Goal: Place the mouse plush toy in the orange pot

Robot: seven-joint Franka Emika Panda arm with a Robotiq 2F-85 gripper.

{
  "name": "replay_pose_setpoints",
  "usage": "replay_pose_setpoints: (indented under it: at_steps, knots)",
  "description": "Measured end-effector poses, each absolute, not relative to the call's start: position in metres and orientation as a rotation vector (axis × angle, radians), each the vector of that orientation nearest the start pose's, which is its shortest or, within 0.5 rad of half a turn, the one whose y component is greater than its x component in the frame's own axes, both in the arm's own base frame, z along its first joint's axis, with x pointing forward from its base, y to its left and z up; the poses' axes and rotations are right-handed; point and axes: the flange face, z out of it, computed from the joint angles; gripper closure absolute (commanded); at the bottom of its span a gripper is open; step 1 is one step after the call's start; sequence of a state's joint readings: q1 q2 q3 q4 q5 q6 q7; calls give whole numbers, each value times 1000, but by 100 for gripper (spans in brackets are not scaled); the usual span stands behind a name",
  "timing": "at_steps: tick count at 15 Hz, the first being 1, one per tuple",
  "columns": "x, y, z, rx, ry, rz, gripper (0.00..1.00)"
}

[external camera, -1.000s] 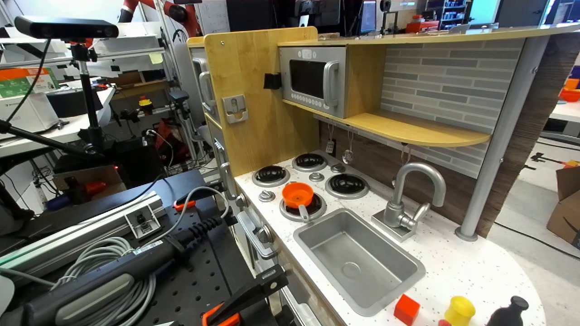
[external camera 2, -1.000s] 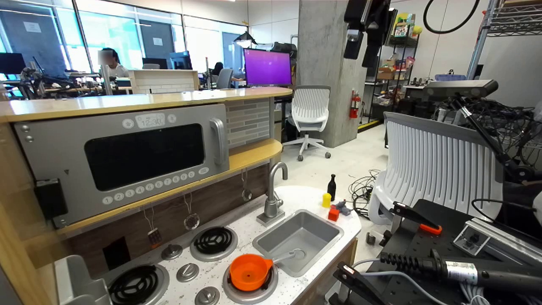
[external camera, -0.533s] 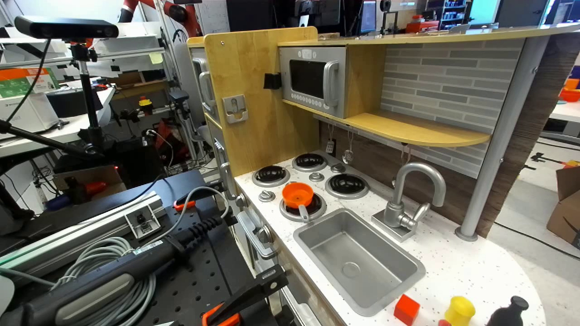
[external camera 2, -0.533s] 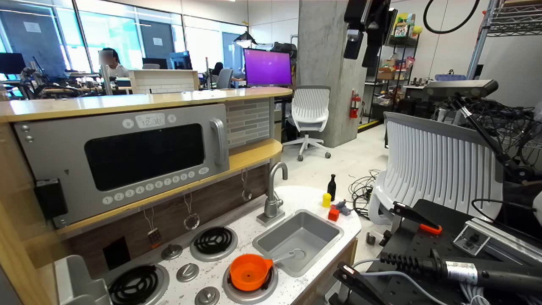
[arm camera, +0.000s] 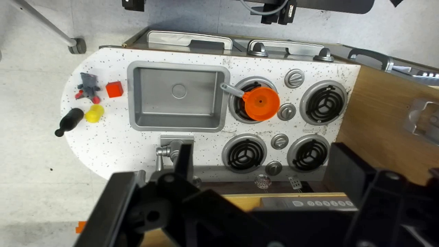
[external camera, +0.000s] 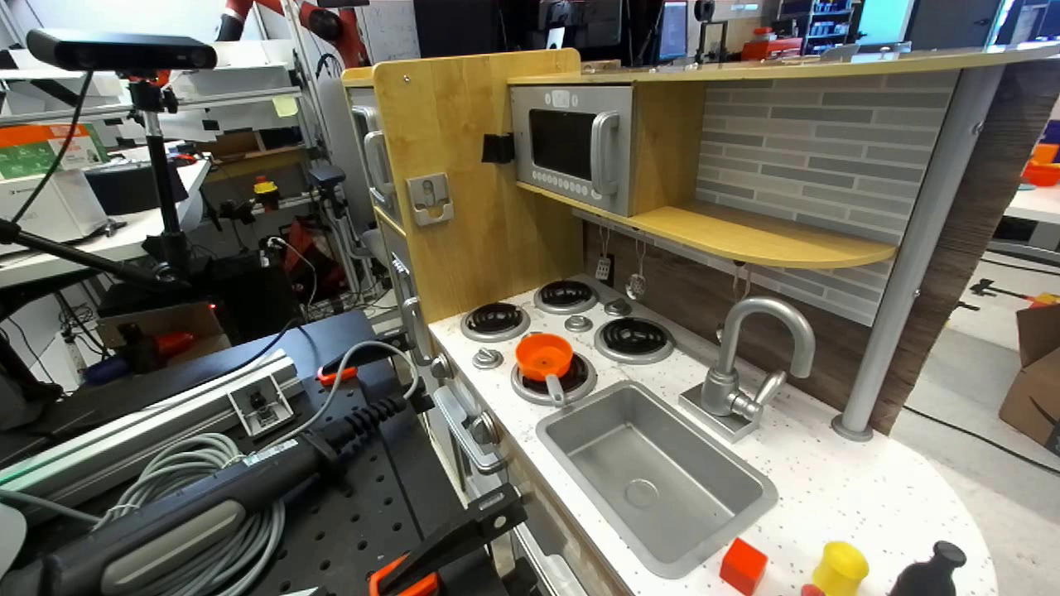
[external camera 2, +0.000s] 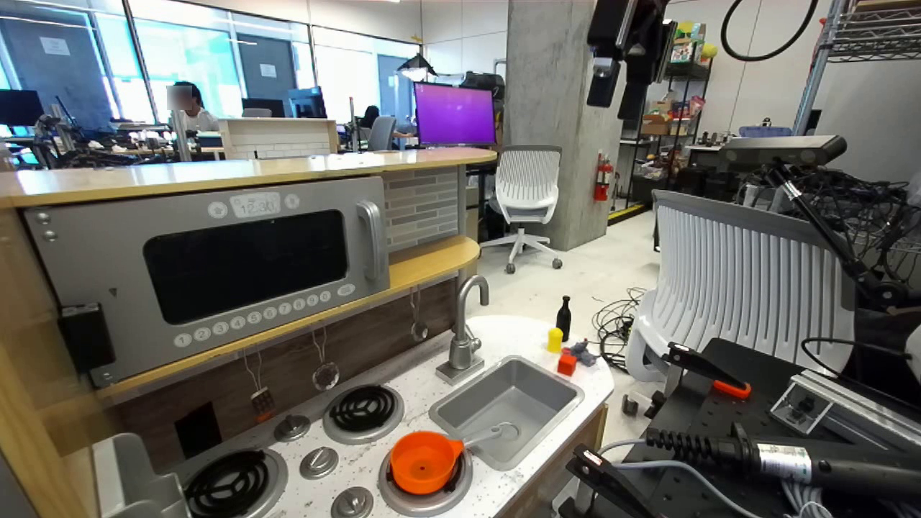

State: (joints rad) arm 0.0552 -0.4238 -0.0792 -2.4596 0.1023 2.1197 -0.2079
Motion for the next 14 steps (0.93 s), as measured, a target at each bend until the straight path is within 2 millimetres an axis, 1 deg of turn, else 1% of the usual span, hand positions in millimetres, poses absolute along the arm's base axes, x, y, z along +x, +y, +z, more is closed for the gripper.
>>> replay_pose_setpoints:
  at_steps: [3,6,8,10,12,14]
  knots:
    - [427,-16,439,-3031,-180,-124,0]
    - [442,-38,407,-3088,-147,-161,0]
    - [451,-58,376,-3110,-98,-144,0]
    - [458,-80,337,-3118,-23,-94,0]
    - [463,-104,296,-3122,56,-10,0]
    - [469,-128,260,-3123,127,84,0]
